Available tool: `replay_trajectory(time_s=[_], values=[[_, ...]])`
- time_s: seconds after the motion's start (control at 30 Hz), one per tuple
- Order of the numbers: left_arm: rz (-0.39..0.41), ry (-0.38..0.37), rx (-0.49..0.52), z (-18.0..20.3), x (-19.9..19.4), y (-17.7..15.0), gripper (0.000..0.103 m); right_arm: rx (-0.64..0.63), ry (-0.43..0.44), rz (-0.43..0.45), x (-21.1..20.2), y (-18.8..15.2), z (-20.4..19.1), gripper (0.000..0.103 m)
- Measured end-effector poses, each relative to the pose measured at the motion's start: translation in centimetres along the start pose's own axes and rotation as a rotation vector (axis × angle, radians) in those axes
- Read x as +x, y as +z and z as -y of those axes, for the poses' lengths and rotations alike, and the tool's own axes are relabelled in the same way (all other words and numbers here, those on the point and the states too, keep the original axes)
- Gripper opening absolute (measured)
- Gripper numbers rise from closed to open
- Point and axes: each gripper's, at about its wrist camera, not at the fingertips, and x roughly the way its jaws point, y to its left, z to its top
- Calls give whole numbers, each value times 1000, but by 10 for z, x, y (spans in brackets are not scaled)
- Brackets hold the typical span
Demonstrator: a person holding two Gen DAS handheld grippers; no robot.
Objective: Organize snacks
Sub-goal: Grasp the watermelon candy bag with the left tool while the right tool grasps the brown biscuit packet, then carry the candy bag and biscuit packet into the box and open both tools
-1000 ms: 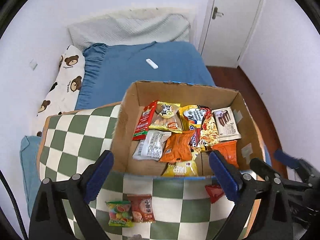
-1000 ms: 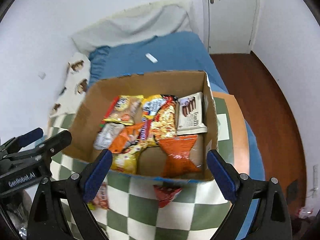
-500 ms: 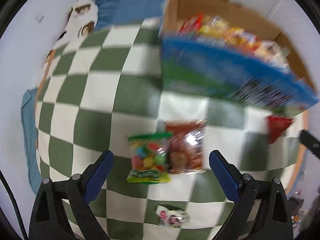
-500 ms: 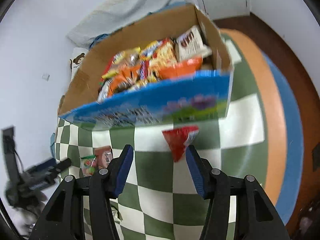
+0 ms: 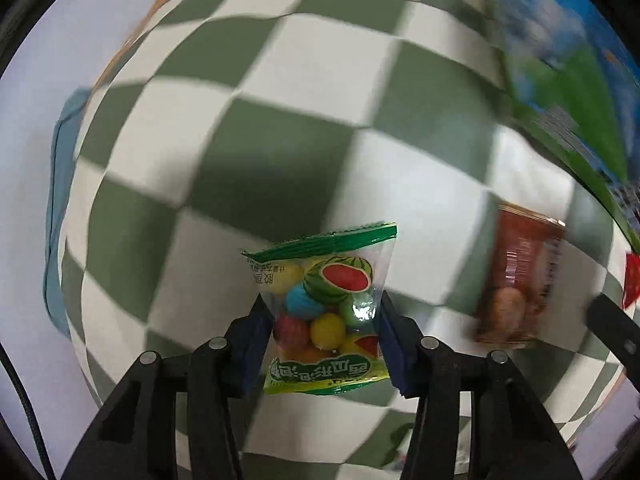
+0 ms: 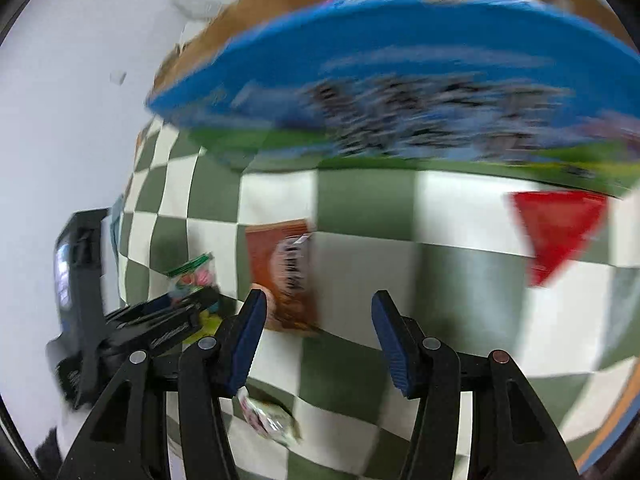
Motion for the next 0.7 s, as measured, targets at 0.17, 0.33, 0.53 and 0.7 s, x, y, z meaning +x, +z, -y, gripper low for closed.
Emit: replay_trajectory(time_s=[0.17,0.33,0.53,0.7], values=[[-28,-24,-45,-24,10,-2,50,-39,-58,-69,58,12,-38,59],[-21,7,-18,-16,14,-5,48,-194,-206,-68,81,7,-66,53],[-22,-33,55,13,14,-26,48,-316,-303,-76,56,-22,-39,48],[-46,-49,125,41,25,-47,52,-274,-305,-107,27,-53,9,48]])
